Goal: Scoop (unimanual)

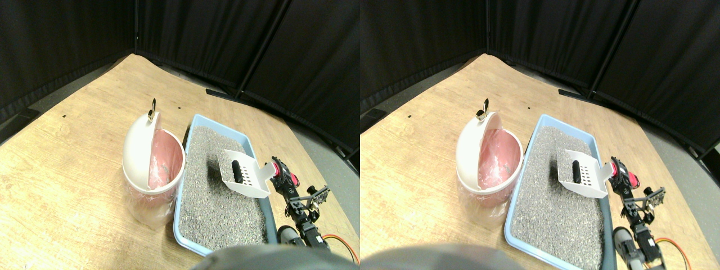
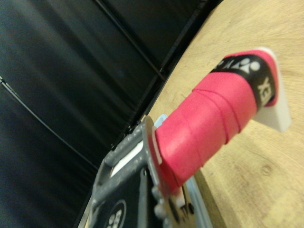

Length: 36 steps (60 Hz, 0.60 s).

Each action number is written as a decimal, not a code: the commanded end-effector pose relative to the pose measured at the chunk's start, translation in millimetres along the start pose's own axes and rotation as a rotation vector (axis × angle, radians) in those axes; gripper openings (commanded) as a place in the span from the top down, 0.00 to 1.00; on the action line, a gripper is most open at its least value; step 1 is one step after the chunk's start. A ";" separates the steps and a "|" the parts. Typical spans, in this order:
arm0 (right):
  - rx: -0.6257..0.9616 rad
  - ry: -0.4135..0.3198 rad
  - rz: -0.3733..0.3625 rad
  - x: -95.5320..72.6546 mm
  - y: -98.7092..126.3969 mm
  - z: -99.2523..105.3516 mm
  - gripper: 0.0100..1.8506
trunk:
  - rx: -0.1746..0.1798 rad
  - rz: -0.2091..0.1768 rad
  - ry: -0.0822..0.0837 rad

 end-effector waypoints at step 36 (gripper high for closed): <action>0.386 -0.116 0.019 -2.7 5.3 30.6 0.97 | 0.011 -0.016 -0.046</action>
